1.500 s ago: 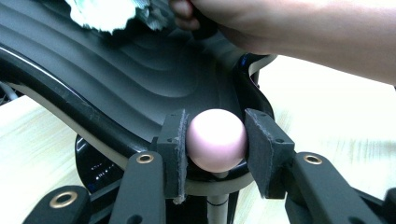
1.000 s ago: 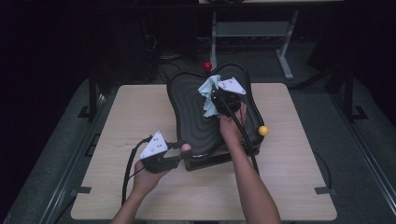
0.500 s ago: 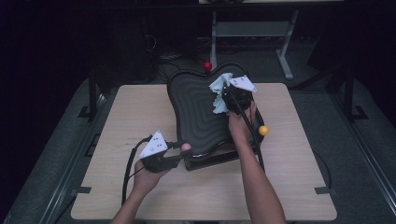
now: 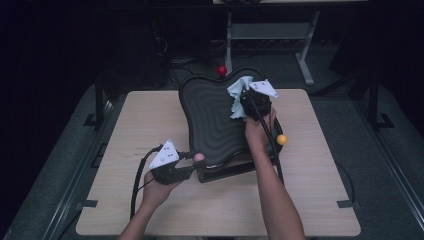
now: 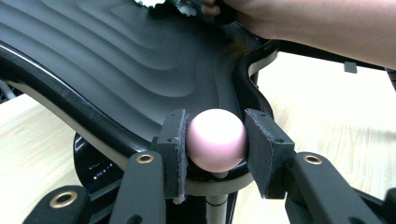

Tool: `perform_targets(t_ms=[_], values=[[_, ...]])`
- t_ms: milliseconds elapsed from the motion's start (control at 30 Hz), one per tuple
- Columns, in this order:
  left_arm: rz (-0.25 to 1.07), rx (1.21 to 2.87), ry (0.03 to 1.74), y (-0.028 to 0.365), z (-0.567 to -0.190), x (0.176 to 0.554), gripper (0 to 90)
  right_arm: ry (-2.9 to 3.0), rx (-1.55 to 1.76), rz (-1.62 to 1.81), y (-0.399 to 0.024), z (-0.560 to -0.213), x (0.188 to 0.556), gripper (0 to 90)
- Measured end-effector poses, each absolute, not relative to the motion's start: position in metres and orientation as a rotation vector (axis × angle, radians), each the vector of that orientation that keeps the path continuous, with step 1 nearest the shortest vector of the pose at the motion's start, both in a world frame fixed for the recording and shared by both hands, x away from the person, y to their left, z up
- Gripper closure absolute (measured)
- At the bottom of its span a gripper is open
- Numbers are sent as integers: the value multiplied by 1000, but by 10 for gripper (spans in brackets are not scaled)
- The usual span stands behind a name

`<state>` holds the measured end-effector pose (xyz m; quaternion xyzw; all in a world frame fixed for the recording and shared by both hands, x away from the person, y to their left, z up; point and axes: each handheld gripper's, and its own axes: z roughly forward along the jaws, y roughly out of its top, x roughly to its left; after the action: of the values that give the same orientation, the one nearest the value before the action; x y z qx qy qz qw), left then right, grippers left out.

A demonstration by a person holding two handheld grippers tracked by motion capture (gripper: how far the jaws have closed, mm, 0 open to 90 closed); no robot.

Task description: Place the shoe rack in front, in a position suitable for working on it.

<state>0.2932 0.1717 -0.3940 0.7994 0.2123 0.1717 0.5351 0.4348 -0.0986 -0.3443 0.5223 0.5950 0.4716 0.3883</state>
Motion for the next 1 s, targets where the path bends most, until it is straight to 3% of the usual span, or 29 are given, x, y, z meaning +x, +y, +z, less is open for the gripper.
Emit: perform_targets(t_ms=[767,1000], values=[[409,1903,509,171,-394,293,606,1522,1263,1111,-94,-329,468,746],[407,1902,509,171,-394,293,606,1475,1367,1129,-116,-329,473,739]])
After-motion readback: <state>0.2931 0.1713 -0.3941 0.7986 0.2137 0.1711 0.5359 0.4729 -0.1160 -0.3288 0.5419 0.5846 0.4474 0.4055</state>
